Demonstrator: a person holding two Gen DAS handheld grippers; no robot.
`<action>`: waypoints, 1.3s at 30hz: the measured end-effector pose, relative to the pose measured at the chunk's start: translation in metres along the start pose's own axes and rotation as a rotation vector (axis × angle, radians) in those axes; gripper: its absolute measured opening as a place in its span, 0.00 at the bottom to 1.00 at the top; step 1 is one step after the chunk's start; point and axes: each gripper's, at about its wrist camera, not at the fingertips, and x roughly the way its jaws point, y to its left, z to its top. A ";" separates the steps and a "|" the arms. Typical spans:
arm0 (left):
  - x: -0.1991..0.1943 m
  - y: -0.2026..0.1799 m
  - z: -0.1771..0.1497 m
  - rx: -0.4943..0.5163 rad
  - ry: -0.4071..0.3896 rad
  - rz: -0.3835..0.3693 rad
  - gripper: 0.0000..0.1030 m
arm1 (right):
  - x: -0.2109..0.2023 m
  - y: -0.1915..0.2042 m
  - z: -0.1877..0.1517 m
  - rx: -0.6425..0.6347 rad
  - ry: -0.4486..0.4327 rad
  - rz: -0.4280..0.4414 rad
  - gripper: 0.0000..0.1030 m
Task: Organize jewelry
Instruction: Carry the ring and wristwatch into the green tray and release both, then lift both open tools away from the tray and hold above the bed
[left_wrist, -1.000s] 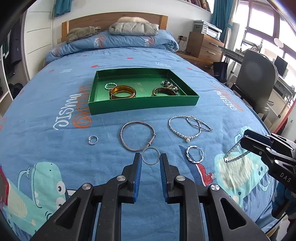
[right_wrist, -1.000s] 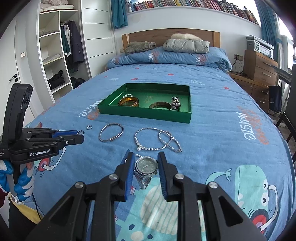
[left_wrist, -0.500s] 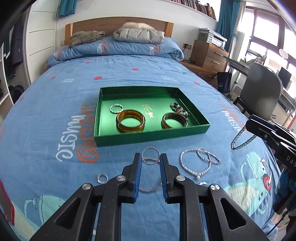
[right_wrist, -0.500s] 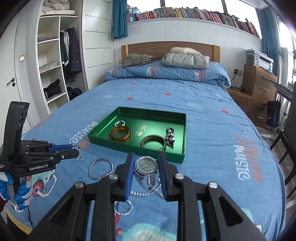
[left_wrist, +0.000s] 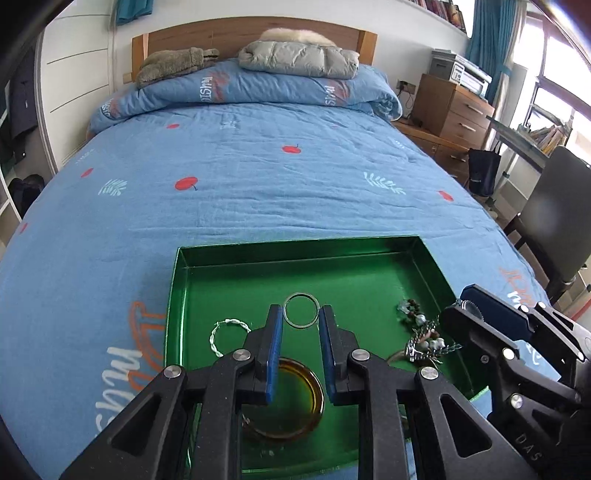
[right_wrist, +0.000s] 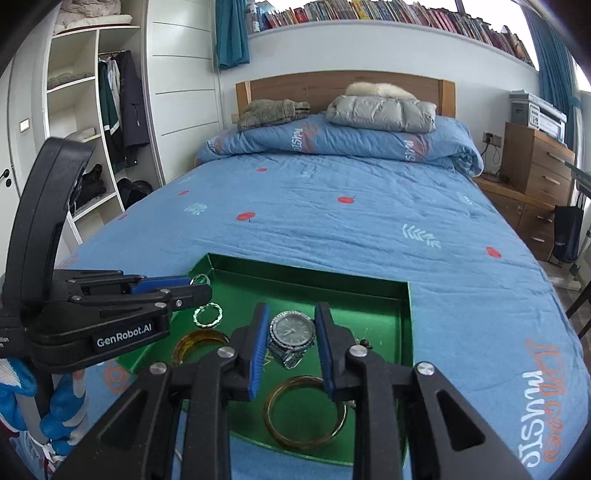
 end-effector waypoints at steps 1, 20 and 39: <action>0.012 -0.001 0.002 0.004 0.019 0.010 0.19 | 0.013 -0.005 -0.002 0.007 0.024 -0.010 0.23; 0.004 0.017 -0.008 -0.034 0.045 0.080 0.58 | -0.008 -0.052 -0.020 0.106 0.129 -0.125 0.42; -0.229 0.018 -0.159 -0.047 -0.203 0.242 0.76 | -0.219 0.057 -0.092 0.051 -0.037 -0.079 0.53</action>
